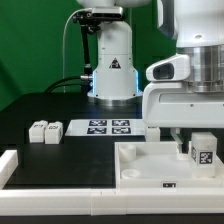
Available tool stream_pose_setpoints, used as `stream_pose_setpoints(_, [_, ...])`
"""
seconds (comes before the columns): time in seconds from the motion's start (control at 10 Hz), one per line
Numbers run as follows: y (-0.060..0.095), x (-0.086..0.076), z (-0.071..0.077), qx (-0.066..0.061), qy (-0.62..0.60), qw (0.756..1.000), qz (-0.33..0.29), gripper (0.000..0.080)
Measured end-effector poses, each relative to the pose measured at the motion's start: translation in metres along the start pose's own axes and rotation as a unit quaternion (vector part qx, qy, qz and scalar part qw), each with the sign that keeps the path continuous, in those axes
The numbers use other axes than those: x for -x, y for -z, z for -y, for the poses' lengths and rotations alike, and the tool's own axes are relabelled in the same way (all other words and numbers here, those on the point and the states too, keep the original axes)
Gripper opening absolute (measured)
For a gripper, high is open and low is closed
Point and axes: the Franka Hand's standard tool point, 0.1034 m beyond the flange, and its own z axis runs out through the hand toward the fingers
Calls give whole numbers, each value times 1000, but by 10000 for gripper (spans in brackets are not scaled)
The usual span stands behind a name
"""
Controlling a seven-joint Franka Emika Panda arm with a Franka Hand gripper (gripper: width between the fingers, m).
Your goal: Assemble one leg
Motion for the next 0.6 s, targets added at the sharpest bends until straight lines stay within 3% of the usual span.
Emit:
stream_pose_setpoints(0.3, [0,0,-1,1,22,1000,0,640])
stream_pose_setpoints(0.5, [-1,-1,-5,3,21,1000,0,287])
stream_pose_setpoints(0.6, [-1,-1,-6,4,12,1000,0,287])
